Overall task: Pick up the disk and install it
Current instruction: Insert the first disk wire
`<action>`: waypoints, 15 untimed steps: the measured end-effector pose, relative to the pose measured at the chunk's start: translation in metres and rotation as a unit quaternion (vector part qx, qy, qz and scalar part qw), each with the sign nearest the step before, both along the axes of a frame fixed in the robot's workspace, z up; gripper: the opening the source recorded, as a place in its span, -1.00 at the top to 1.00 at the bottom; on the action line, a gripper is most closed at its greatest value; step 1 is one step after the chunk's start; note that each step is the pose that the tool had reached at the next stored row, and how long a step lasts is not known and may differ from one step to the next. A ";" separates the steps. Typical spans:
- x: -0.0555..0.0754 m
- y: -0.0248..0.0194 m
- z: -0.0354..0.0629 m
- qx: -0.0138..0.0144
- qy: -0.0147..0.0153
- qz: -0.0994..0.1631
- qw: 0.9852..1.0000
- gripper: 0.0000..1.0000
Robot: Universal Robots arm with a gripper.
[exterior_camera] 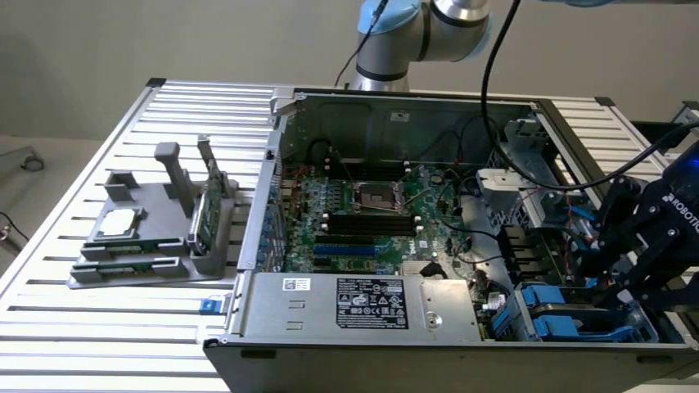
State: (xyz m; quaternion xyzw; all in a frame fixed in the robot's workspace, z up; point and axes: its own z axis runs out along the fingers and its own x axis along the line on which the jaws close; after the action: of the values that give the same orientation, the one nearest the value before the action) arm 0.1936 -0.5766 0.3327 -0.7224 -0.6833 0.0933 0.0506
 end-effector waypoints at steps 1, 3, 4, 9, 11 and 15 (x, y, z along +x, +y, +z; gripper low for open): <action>0.000 -0.0004 0.0007 0.000 0.001 0.000 1.000 0.15; 0.000 -0.0022 0.0015 0.000 0.002 0.000 1.000 0.15; -0.001 -0.0033 0.0017 0.000 0.003 0.000 1.000 0.15; -0.006 -0.0087 0.0038 0.000 0.005 0.000 1.000 0.15; -0.008 -0.0109 0.0049 0.000 0.006 0.000 1.000 0.15; -0.012 -0.0123 0.0100 0.000 0.006 0.000 1.000 0.15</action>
State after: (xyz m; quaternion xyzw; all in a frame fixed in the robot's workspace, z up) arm 0.1814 -0.5889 0.3427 -0.7220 -0.6828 0.0976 0.0546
